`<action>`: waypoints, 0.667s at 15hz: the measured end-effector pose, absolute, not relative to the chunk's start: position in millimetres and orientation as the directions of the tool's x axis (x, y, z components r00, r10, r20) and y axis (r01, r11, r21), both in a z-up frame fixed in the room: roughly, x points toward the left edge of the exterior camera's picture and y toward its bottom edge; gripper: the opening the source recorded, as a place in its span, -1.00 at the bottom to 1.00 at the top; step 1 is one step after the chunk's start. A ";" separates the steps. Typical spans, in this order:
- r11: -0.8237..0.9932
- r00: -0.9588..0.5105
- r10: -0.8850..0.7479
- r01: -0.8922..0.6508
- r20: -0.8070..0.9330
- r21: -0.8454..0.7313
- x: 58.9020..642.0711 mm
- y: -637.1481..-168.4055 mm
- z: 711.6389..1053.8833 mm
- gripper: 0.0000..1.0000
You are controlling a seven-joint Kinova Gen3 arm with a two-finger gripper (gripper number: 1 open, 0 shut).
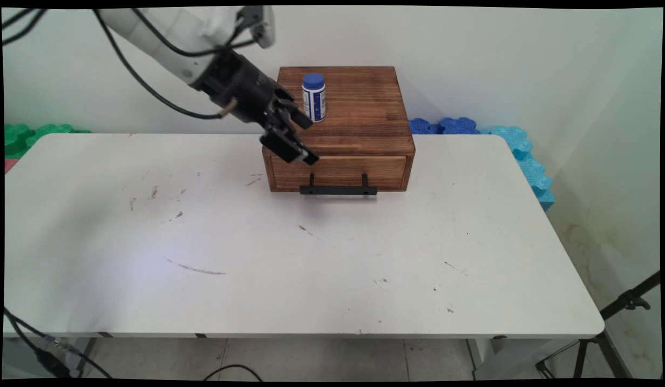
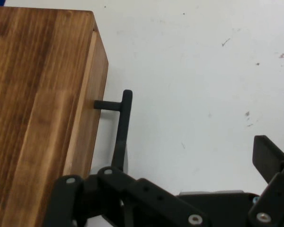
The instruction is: Open the drawer
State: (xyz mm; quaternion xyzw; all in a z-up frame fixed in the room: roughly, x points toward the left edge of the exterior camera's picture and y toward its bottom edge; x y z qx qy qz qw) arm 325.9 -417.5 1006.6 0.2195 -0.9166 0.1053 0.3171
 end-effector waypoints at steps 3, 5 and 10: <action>0.894 -0.734 -0.314 -0.442 0.602 -0.072 306.9 -424.8 990.0 1.00; 0.902 -0.761 -0.294 -0.421 0.578 -0.096 298.3 -430.9 978.4 1.00; 0.912 -0.815 -0.267 -0.386 0.515 -0.139 285.4 -449.2 950.4 1.00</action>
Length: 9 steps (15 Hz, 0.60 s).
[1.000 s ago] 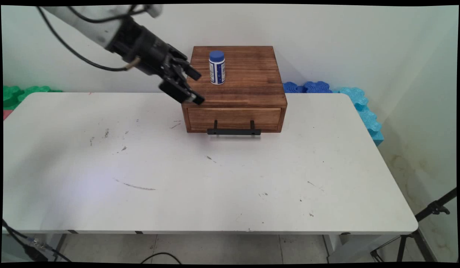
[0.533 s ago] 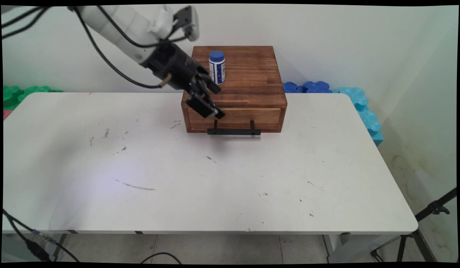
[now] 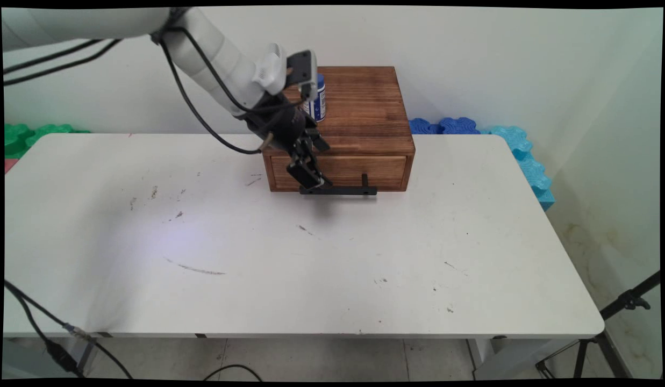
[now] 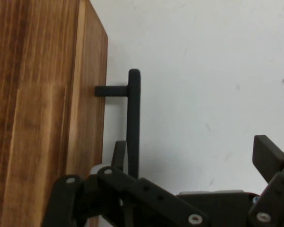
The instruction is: Open the drawer
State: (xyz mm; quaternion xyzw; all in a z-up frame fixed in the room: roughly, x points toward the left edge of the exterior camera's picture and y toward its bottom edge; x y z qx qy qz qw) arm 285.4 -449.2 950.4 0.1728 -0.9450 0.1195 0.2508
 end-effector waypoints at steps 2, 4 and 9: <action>0.914 -0.827 -0.263 -0.378 0.497 -0.147 282.7 -454.8 941.3 1.00; 0.916 -0.838 -0.259 -0.371 0.481 -0.152 280.8 -459.8 932.3 1.00; 0.918 -0.858 -0.256 -0.360 0.445 -0.165 276.0 -475.8 907.1 1.00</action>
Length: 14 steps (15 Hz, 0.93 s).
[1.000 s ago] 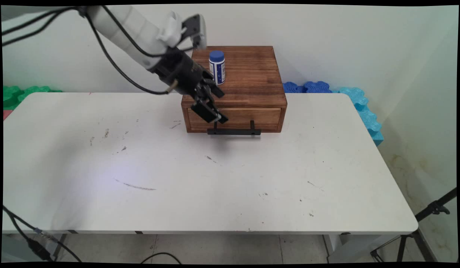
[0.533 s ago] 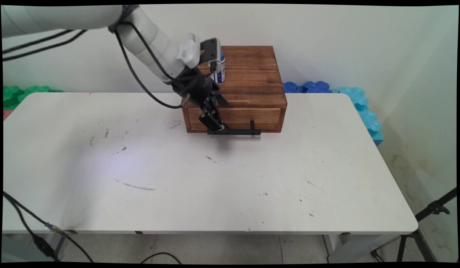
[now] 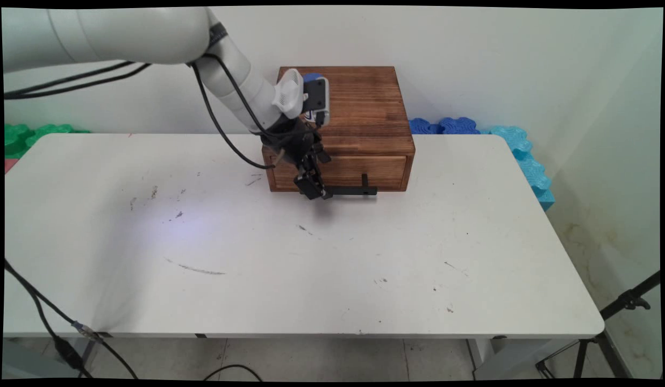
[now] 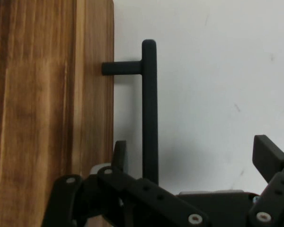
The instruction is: Open the drawer
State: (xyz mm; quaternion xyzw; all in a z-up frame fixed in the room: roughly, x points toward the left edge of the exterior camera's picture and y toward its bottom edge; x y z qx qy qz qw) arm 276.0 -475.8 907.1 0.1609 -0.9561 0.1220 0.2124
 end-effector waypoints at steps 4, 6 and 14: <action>0.922 -0.868 -0.259 -0.354 0.424 -0.160 273.1 -486.1 886.8 1.00; 0.923 -0.869 -0.263 -0.353 0.419 -0.152 271.9 -488.5 879.3 1.00; 0.935 -0.876 -0.260 -0.334 0.406 -0.123 265.1 -494.8 849.9 1.00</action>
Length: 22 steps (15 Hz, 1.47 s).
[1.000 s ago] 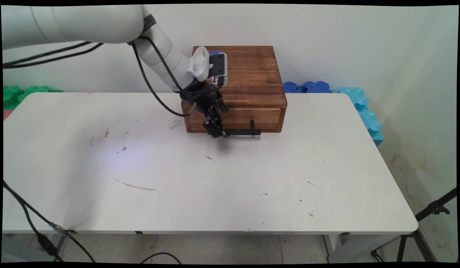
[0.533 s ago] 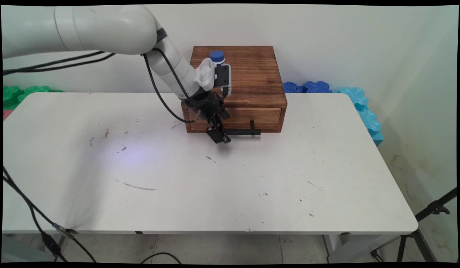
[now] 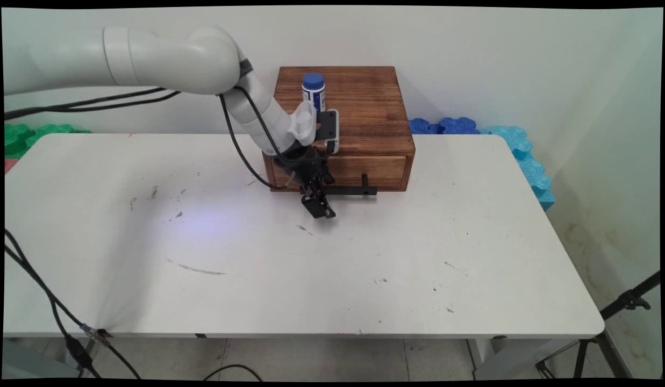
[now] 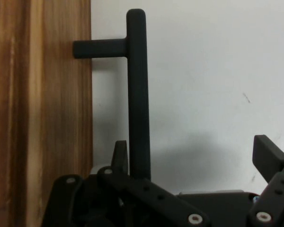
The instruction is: Open the drawer
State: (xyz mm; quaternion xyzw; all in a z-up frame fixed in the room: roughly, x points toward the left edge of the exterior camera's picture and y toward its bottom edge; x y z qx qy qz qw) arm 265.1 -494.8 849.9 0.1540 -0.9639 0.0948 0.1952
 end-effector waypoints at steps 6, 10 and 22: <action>0.940 -0.882 -0.250 -0.319 0.399 -0.116 259.8 -502.7 832.4 1.00; 0.941 -0.880 -0.254 -0.320 0.400 -0.106 256.5 -503.0 826.1 1.00; 0.949 -0.875 -0.252 -0.307 0.414 -0.071 240.5 -468.1 824.4 1.00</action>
